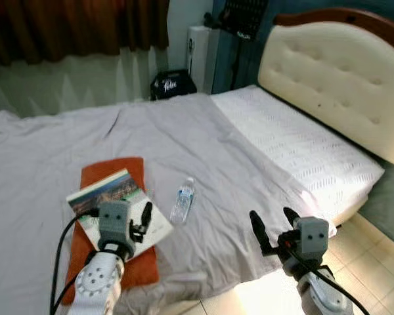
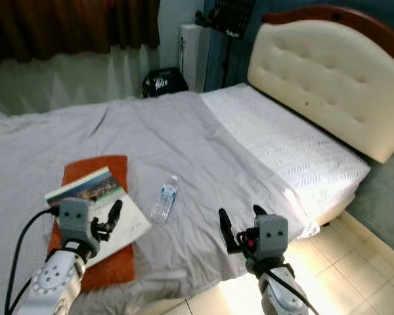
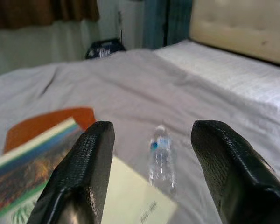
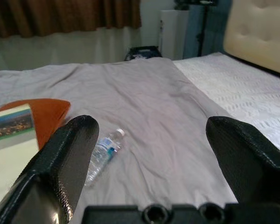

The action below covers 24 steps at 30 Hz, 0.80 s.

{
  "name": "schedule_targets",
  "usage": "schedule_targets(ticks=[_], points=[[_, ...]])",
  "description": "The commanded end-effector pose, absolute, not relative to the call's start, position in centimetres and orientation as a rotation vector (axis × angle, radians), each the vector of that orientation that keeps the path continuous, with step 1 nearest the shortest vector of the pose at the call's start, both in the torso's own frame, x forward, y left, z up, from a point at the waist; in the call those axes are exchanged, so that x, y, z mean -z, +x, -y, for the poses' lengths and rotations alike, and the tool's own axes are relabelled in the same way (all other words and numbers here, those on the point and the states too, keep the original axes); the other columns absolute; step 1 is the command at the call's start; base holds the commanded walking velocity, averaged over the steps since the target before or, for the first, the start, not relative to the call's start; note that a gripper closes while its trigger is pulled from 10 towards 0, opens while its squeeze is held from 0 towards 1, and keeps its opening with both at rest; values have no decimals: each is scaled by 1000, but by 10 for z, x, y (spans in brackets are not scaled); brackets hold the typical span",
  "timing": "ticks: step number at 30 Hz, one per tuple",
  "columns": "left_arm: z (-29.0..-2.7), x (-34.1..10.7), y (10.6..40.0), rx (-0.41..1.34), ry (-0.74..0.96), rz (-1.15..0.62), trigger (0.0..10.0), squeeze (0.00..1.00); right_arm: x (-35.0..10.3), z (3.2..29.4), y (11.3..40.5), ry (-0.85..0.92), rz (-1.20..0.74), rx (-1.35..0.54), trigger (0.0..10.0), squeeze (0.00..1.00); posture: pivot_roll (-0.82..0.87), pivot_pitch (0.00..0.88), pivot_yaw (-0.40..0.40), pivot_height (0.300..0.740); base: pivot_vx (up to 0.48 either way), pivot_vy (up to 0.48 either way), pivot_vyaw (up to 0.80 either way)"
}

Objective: Clean up the room

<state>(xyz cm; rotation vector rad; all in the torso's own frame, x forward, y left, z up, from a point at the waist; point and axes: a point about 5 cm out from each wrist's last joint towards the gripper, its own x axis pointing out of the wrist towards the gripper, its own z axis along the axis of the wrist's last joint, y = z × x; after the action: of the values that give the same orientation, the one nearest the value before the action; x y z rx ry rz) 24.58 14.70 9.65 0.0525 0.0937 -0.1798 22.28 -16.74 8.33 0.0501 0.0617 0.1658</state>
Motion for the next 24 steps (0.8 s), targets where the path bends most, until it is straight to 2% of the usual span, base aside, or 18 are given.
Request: schedule_targets(ticks=[1, 8, 12, 17, 24], points=[[-151, -92, 249, 183, 79, -113, 10000, 0, -88, 166, 225, 41, -43, -176, 10000, 0, 31, 0, -30, 736, 458, 0, 775], [-147, -91, 253, 211, 64, -117, 10000, 0, -86, 167, 222, 34, -51, -170, 10000, 0, 16, 0, -19, 736, 458, 0, 762], [-138, -91, 255, 271, 132, -103, 10000, 0, -84, 168, 221, 38, -60, -152, 10000, 0, 7, 0, -14, 736, 411, 0, 527], [-133, -90, 258, 285, 141, -108, 10000, 0, -83, 169, 219, 42, -67, -150, 10000, 0, -3, 0, -8, 736, 0, 0, 0], [-131, -92, 259, 279, 96, -89, 10000, 0, -82, 168, 217, 45, -71, -146, 10000, 0, -9, 0, -3, 736, 0, -462, 0]])
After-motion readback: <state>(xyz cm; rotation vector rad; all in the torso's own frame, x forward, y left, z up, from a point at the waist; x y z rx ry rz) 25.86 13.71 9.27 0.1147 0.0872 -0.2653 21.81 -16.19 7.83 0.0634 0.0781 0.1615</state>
